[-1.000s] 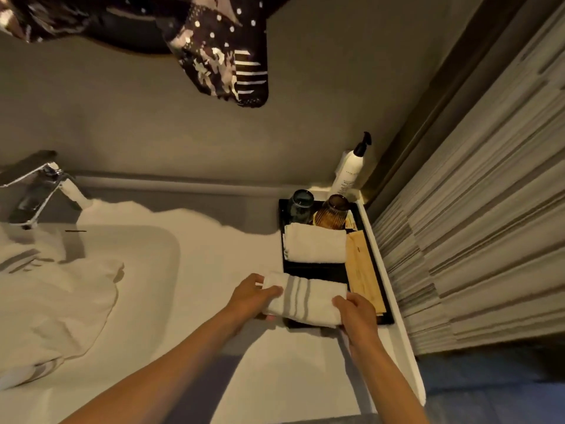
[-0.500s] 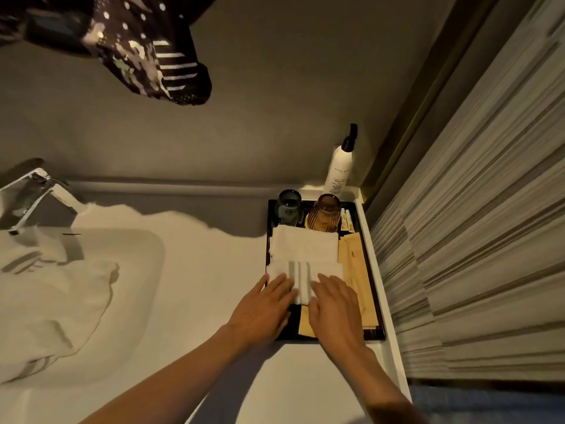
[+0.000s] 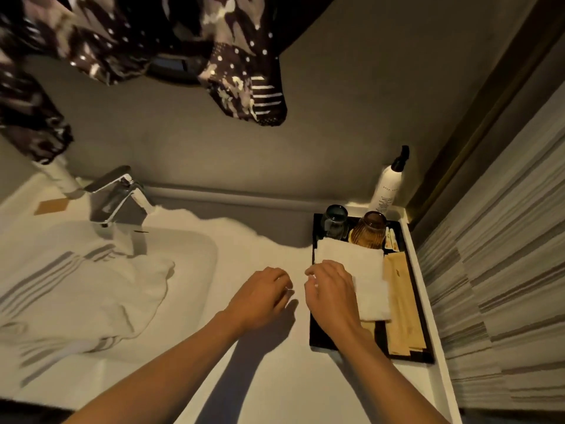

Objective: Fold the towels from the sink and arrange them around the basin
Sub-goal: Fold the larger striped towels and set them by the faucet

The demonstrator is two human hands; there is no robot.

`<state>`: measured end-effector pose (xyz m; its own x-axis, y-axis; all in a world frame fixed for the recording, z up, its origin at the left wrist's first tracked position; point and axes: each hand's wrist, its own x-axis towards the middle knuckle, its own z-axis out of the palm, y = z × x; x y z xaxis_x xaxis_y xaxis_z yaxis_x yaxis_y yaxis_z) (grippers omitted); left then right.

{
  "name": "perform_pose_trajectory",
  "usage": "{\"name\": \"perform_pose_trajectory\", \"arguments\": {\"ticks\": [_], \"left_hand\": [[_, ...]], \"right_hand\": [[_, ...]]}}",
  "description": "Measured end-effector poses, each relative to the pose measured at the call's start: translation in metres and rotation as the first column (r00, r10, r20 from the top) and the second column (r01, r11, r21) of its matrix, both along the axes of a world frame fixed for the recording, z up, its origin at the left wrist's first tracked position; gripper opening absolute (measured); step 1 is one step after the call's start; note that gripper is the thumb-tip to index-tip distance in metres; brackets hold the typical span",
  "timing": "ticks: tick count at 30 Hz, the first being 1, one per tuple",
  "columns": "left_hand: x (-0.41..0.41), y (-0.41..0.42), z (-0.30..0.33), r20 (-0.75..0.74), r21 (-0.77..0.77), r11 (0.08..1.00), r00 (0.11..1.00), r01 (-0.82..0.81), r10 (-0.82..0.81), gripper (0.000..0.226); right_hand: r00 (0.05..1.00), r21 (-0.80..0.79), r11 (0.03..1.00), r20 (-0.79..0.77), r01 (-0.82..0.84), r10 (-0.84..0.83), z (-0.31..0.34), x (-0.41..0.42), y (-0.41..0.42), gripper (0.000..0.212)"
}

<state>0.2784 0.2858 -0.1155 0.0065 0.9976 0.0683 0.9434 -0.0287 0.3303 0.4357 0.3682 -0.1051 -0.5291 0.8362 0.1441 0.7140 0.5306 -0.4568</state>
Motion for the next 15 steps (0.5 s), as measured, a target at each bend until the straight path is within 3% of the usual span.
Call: {"name": "perform_pose_trajectory", "arguments": {"ticks": [6, 11, 15], "left_hand": [[-0.136, -0.119, 0.011, -0.04, -0.028, 0.933, 0.933, -0.358, 0.357, 0.024], [-0.216, -0.19, 0.01, -0.072, -0.073, 0.86, 0.863, -0.504, 0.5, 0.025], [-0.288, -0.257, -0.01, -0.094, -0.237, 0.771, 0.804, -0.591, 0.587, 0.034]], "right_hand": [[0.949, -0.025, 0.949, -0.007, -0.315, 0.315, 0.011, -0.154, -0.072, 0.026], [0.905, -0.028, 0.907, 0.064, -0.42, 0.421, 0.005, -0.242, -0.121, 0.026], [0.869, -0.066, 0.877, 0.119, -0.476, 0.48, -0.016, -0.315, -0.167, 0.025]]}}
